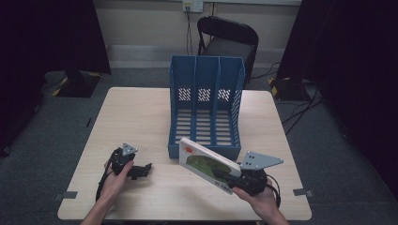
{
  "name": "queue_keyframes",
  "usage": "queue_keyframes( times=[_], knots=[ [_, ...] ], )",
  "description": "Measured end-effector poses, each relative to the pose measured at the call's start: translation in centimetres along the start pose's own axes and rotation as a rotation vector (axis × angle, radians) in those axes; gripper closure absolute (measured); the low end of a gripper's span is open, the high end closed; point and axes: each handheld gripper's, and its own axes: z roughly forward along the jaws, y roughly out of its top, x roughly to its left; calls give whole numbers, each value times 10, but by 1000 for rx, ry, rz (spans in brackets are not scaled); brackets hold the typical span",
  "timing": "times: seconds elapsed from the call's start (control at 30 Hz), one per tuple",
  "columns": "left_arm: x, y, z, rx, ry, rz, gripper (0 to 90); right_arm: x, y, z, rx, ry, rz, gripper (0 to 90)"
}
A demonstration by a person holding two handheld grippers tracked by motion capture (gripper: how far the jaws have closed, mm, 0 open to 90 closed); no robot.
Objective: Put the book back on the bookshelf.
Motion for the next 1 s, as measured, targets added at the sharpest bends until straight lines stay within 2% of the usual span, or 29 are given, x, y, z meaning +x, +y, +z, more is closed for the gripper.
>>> queue_keyframes(
  times=[0.17,0.23,0.37,0.43,0.5,0.57,0.7,0.73,0.97,1.0],
  knots=[
    [0,0,0,3,5,2,0,-12,12,-10,-25,-63,7,767],
    [0,0,0,3,5,2,0,-14,15,-12,-25,-72,5,767],
    [0,0,0,3,5,3,0,-23,28,-19,-46,-150,26,767],
    [0,0,0,4,4,4,0,-25,30,-20,-51,-166,30,766],
    [0,0,0,3,5,4,0,-33,34,-23,-62,-218,35,767],
    [0,0,0,3,4,2,0,-35,35,-24,-64,-229,37,767],
    [0,0,0,2,-4,10,0,-49,38,-26,-59,-322,56,767],
    [0,0,0,2,-4,10,0,-49,38,-26,-59,-322,56,767],
    [0,0,0,2,-7,13,0,-65,37,-25,-64,-448,115,766],
    [0,0,0,2,-7,13,0,-65,37,-25,-64,-448,115,766]
  ],
)
